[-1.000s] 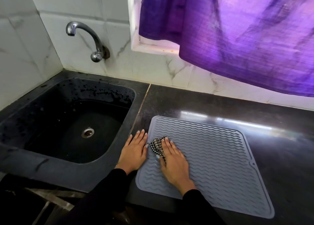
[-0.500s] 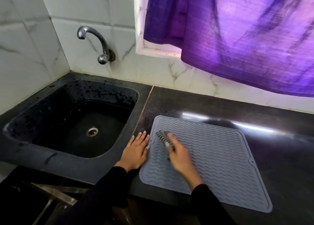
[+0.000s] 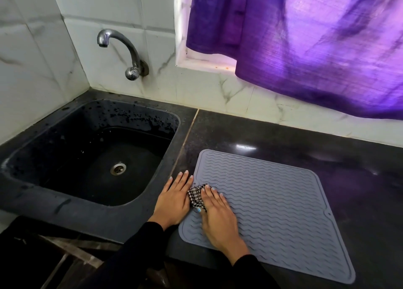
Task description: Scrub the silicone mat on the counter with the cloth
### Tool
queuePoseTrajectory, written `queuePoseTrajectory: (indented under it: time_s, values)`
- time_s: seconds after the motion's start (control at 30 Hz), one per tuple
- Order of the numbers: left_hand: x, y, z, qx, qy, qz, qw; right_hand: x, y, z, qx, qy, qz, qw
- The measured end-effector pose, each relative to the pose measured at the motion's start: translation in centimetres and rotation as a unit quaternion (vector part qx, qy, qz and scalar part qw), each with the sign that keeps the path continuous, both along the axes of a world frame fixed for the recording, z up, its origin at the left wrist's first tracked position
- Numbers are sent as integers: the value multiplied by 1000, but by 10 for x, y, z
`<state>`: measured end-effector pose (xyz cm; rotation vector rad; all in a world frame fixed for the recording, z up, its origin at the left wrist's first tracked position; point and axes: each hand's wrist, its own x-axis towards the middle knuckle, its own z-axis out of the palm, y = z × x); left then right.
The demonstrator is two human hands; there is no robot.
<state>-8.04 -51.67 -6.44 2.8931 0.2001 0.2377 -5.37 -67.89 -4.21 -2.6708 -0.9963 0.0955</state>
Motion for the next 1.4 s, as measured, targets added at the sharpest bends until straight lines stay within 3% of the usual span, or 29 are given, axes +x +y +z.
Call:
queuePoseTrajectory:
  time_s: [0.07,0.13,0.2,0.23,0.27,0.3,0.4,0.5,0.6,0.73,0.9,1.0,1.07,1.1,1.13,1.17,1.2,1.23,1.3,1.33,1.4]
  values:
    - [1,0,2,-9,3,3,1000,11,-2,4,67,80,18,994]
    - [0,-1,2,-14,3,10,1000,22,-4,19,157,236,-45,958]
    - [-1,0,1,-20,19,11,1000,33,-13,43,326,424,-180,825]
    - [-1,0,1,-28,26,12,999,39,-21,47,394,456,-220,767]
    - [0,0,3,-41,29,14,999,45,-31,50,440,445,-254,738]
    - [1,-1,5,-56,27,20,998,50,-41,52,452,401,-268,750]
    - [6,-5,13,-72,16,38,997,53,-64,48,299,186,-236,906]
    - [16,-6,13,-49,25,40,998,37,-65,17,114,82,-190,972]
    - [24,-6,8,-30,53,40,997,22,-57,-5,3,-5,-166,986]
    - [25,-8,0,-3,41,45,998,29,-59,-11,-25,-27,-148,988]
    - [27,-7,-2,0,34,47,998,34,-60,-1,-57,-3,-121,991]
    - [25,-8,1,-4,39,45,998,44,-65,2,26,85,-135,987]
    - [24,-8,1,-14,44,45,998,55,-68,8,207,212,-182,938]
    - [24,-8,2,-15,46,44,998,59,-72,17,330,299,-228,866]
    - [24,-7,2,-16,48,42,998,64,-77,26,438,375,-268,772]
    - [23,-7,2,-17,49,42,998,68,-86,33,515,411,-295,692]
    - [23,-7,2,-18,48,42,998,71,-96,37,549,406,-311,661]
    - [23,-7,2,-19,46,43,998,71,-104,43,552,380,-315,672]
    - [23,-8,2,-18,42,45,998,66,-111,45,475,272,-298,783]
    - [23,-8,2,-17,42,45,998,62,-111,42,394,221,-288,844]
    - [23,-7,1,-16,38,46,998,45,-99,21,222,171,-242,929]
